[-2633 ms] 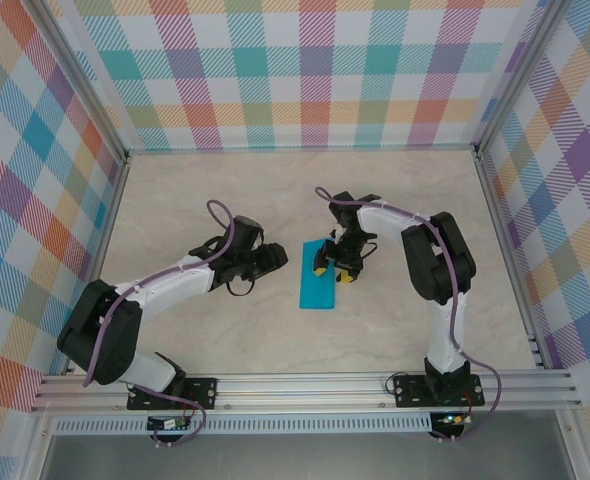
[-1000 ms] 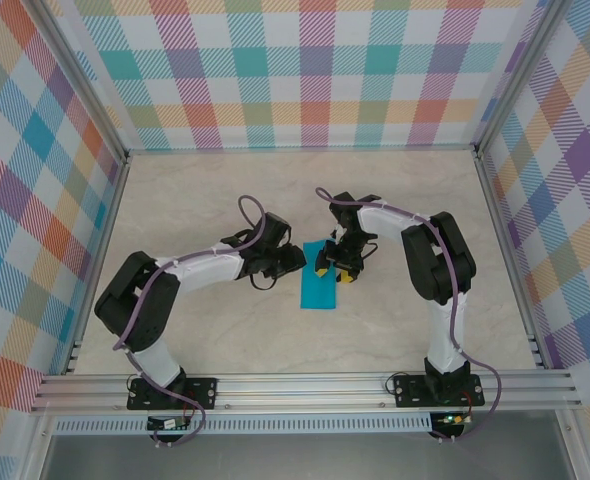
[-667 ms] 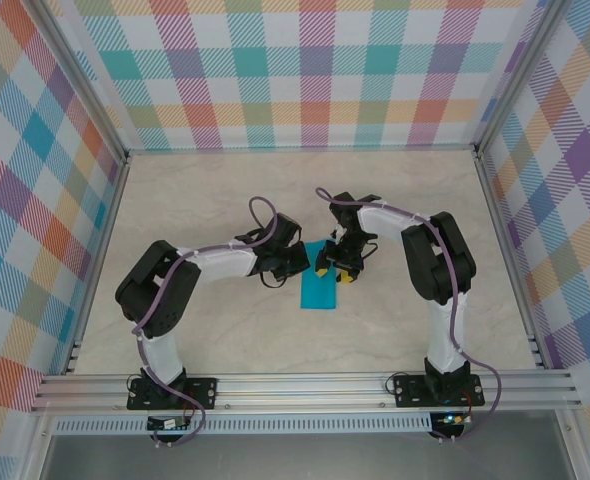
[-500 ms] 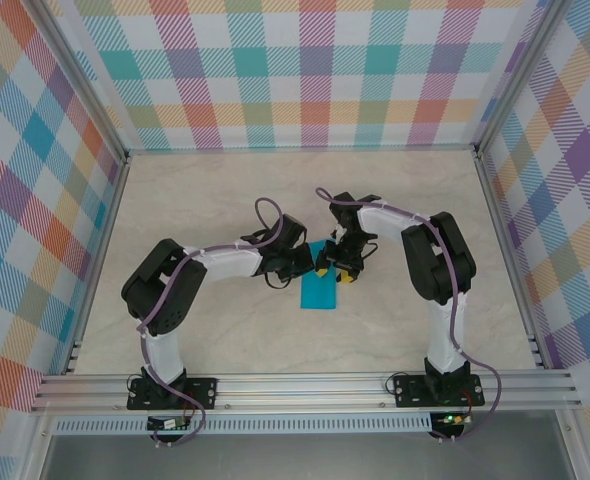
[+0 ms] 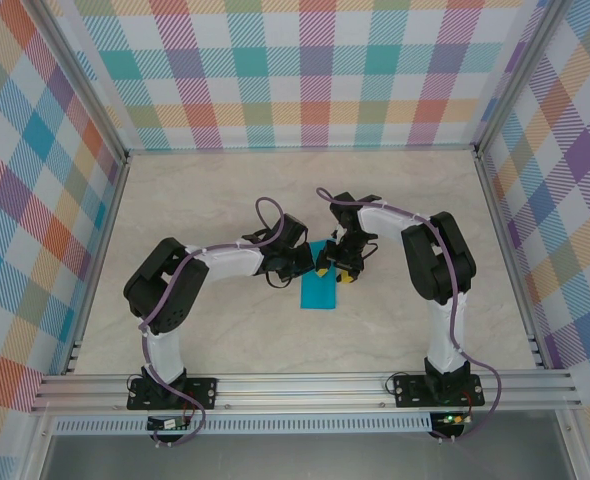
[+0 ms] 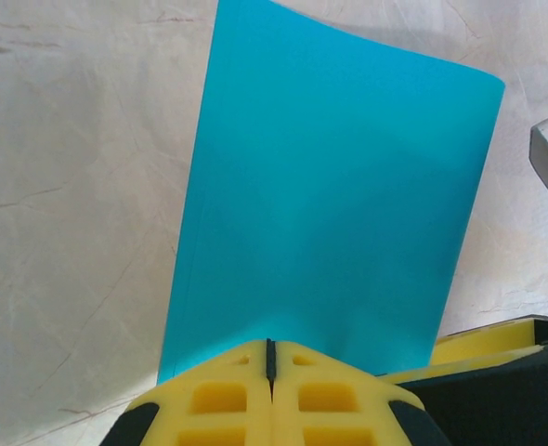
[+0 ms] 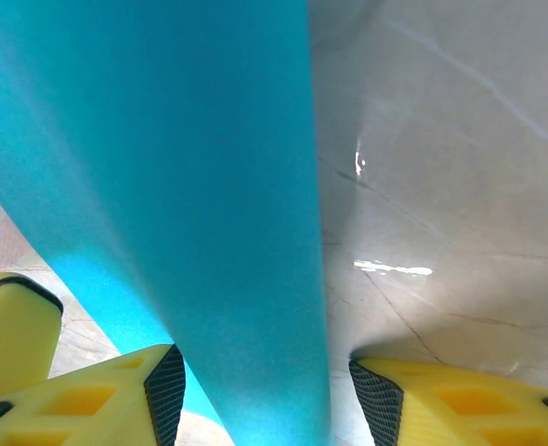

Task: Fold a paper plane with a square sheet of paper (pick it up from the middle)
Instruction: Hold the square sheet of paper at the center of the table.

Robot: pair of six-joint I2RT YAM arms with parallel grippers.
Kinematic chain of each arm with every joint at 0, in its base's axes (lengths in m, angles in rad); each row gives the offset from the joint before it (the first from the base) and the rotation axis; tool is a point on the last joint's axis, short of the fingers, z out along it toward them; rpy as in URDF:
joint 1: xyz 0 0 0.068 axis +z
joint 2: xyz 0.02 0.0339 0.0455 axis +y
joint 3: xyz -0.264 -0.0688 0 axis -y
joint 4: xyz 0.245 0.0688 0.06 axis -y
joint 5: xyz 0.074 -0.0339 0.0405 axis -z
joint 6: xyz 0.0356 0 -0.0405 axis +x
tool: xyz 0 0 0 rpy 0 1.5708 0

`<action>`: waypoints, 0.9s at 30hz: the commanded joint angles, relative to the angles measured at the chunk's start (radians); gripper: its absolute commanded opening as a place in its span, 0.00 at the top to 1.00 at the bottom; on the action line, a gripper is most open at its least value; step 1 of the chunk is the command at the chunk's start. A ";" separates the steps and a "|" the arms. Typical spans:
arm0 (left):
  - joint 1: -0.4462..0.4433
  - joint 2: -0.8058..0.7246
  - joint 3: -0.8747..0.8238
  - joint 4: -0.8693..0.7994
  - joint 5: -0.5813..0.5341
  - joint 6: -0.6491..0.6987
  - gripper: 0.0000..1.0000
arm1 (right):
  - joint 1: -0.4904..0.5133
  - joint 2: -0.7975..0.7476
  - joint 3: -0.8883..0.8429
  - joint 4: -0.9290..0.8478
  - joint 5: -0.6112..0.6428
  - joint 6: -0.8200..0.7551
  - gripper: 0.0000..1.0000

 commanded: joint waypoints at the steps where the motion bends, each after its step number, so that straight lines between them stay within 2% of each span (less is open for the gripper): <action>1: -0.022 0.033 0.004 -0.022 -0.045 -0.019 1.00 | 0.009 0.117 -0.076 0.056 0.120 -0.027 0.42; 10: -0.022 0.067 0.009 -0.019 -0.031 -0.018 1.00 | 0.007 0.088 -0.050 0.069 0.079 -0.023 0.41; 18: -0.022 0.060 0.002 -0.025 -0.039 -0.016 1.00 | 0.002 -0.052 -0.048 0.086 0.063 -0.035 0.38; 25: -0.023 0.050 0.003 -0.019 -0.033 -0.009 1.00 | -0.020 -0.085 -0.107 0.127 0.066 -0.036 0.41; 27: -0.023 0.051 0.005 -0.015 -0.028 -0.005 1.00 | -0.022 -0.090 -0.116 0.144 0.030 -0.044 0.41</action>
